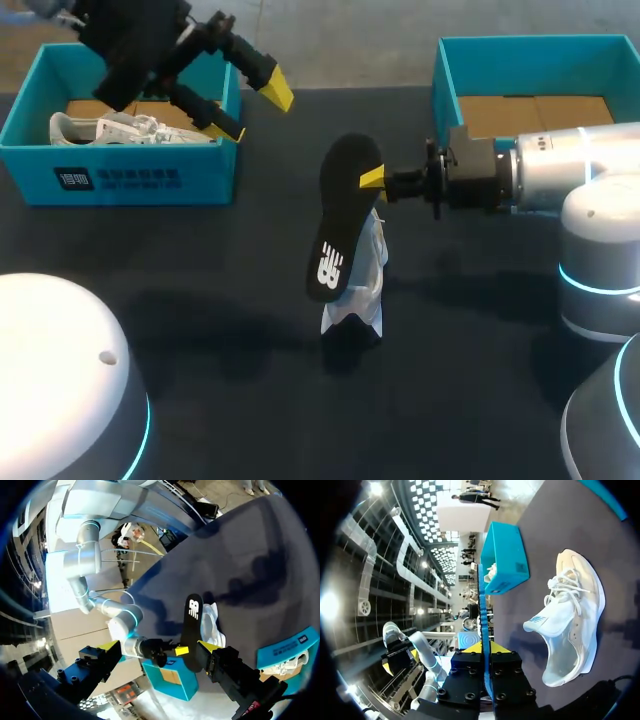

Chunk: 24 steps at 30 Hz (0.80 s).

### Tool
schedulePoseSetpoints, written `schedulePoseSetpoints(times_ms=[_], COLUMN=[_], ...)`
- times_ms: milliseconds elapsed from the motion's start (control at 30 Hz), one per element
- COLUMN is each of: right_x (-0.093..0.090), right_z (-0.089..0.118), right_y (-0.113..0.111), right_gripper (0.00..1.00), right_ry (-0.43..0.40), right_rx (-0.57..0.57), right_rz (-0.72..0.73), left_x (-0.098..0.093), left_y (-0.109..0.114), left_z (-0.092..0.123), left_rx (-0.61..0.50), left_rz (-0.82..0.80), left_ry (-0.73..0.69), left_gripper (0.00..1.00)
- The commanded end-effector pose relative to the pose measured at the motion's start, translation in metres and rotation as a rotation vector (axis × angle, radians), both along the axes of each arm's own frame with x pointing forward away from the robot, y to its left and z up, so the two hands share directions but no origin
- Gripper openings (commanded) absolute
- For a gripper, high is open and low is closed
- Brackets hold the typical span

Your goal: Take the shoe out of the shoebox, open the shoe tongue, remove and reinsert the insole, then place the shoe into the shoebox

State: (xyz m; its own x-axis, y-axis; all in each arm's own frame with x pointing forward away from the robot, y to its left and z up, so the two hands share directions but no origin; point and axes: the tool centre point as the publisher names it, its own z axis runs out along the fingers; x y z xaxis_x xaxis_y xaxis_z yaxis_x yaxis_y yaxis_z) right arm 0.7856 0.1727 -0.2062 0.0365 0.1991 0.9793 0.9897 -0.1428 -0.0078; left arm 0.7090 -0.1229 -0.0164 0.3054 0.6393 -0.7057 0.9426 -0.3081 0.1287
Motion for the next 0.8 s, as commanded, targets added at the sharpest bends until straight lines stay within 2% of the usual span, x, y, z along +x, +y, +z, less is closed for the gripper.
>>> schedulePoseSetpoints(times_ms=[33,167,300,500,667,800], right_x=[0.0,0.0,0.0,0.0,0.0,0.0], right_z=[-0.001,-0.001,-0.001,-0.001,-0.001,-0.001], right_y=[0.002,0.002,0.002,0.002,0.002,0.002], right_gripper=[0.0,0.0,0.0,0.0,0.0,0.0], right_ry=[-0.001,-0.001,-0.001,-0.001,-0.001,-0.001], right_rx=[0.0,0.0,0.0,0.0,0.0,0.0], right_rz=[-0.001,-0.001,-0.001,-0.001,-0.001,-0.001], left_x=[0.009,0.018,0.027,0.044,0.052,0.062], left_y=[-0.013,-0.016,-0.024,-0.04,-0.053,-0.058], left_z=[0.003,0.001,0.001,0.006,0.0,-0.002], left_rx=[0.088,0.133,0.225,0.366,0.492,0.542], left_rz=[-0.008,-0.004,-0.027,-0.041,-0.059,-0.042], left_ry=[0.009,0.042,0.059,0.035,0.042,0.029], left_gripper=[1.0,1.0,1.0,1.0,1.0,1.0])
